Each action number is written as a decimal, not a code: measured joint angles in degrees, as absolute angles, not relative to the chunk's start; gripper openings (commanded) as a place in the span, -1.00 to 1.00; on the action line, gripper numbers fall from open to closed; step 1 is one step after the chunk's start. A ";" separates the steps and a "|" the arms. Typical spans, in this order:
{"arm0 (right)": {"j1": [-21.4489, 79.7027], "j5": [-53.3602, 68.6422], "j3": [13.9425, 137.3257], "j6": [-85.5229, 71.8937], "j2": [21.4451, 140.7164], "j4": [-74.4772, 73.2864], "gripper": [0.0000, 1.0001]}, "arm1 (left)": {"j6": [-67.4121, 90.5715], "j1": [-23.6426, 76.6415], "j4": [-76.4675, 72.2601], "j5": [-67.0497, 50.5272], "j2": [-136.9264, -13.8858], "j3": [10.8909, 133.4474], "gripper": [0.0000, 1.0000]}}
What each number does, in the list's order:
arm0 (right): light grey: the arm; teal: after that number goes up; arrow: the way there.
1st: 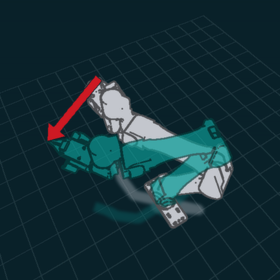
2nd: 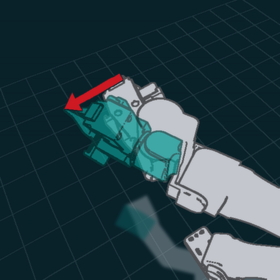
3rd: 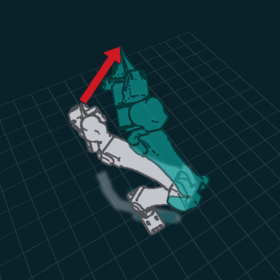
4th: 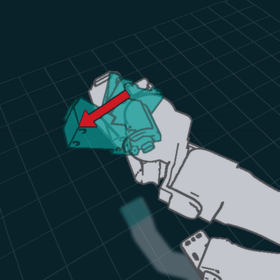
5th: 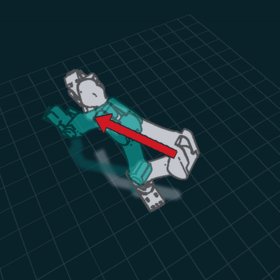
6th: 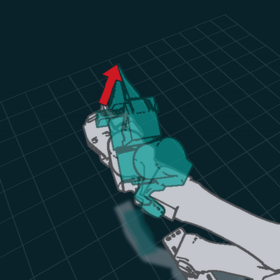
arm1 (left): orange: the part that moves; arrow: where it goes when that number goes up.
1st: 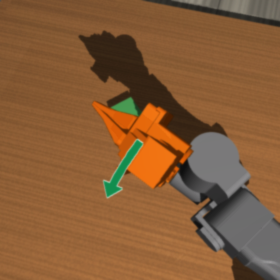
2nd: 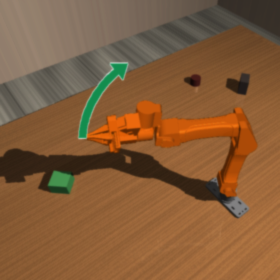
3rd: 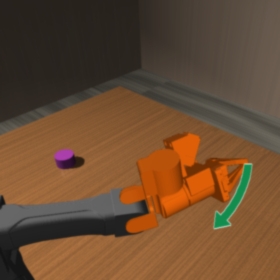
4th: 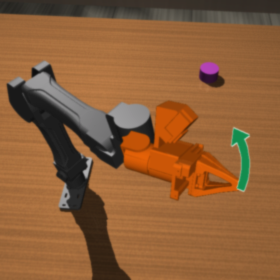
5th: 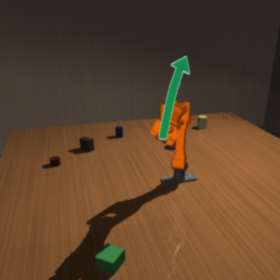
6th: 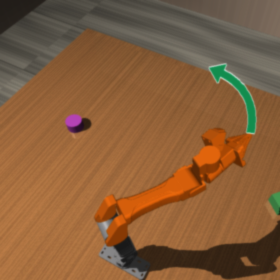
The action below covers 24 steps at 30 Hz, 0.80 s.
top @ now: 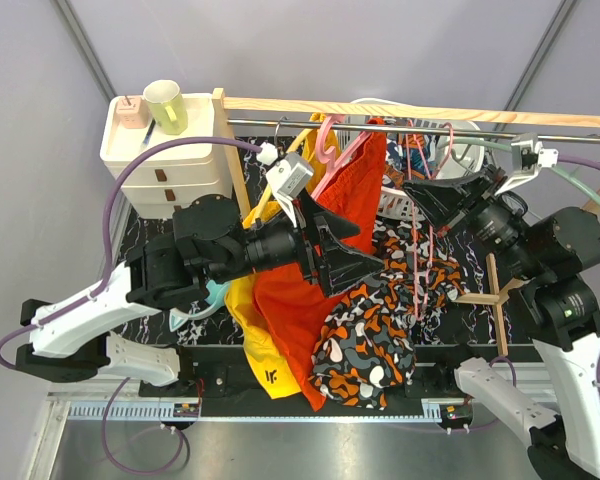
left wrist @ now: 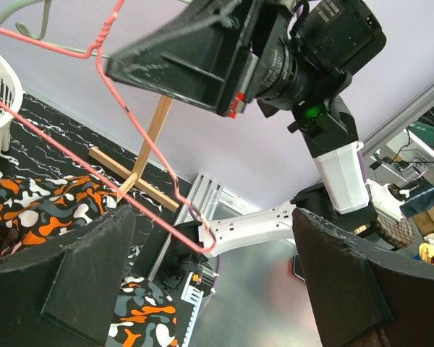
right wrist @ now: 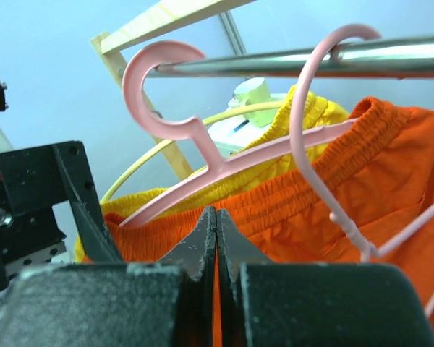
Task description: Remove the shorts from the hanger
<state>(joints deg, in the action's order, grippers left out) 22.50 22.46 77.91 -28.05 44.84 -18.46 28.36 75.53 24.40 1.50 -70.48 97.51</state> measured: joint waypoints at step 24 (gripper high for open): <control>22.52 -19.22 69.21 -26.55 40.18 -10.48 -1.00 | 28.67 75.53 24.47 1.72 -72.73 99.09 0.86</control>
<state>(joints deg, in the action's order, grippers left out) 22.52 -19.22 69.21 -26.55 40.18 -10.48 28.67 75.53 24.47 1.72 -72.73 99.09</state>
